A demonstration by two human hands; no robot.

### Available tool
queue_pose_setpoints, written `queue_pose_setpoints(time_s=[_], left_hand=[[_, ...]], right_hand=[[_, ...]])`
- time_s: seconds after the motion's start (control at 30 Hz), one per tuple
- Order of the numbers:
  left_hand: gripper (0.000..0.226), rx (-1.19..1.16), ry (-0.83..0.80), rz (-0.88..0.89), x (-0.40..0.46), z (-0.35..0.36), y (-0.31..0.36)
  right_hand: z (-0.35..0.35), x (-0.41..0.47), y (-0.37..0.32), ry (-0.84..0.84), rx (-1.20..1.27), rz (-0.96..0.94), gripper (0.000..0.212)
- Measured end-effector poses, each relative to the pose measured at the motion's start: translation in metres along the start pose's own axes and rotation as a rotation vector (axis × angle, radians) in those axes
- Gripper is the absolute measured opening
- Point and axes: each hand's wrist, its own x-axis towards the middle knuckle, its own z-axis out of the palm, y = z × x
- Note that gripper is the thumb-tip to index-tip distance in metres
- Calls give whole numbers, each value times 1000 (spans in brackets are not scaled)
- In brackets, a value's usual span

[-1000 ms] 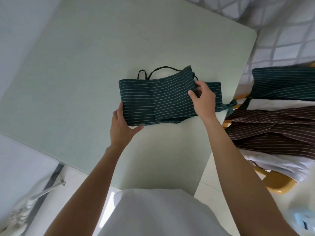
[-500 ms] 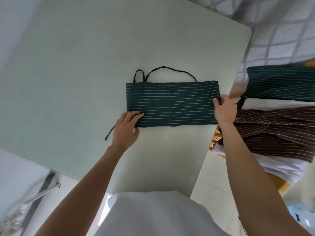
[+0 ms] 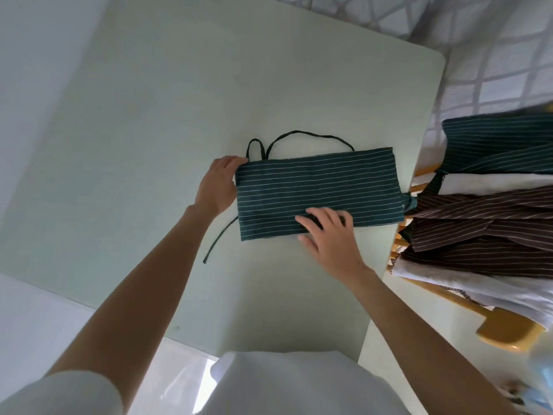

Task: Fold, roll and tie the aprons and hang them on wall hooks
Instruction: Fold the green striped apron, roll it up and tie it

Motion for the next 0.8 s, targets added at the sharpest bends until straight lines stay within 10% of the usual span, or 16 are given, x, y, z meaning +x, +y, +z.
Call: queue_pose_setpoints(time_s=[0.3,0.6,0.8], left_hand=[[35,116,1,406,-78,10,-3],[13,7,-123,739,-153,47,37],[29,-473,-68,318,-117,7,82]], right_hand=[[-2,-25,38,-166,-187,328,52],[-15,-38,63,-107,-30,115,44],[-13,-67,68,-223,578,320,59]])
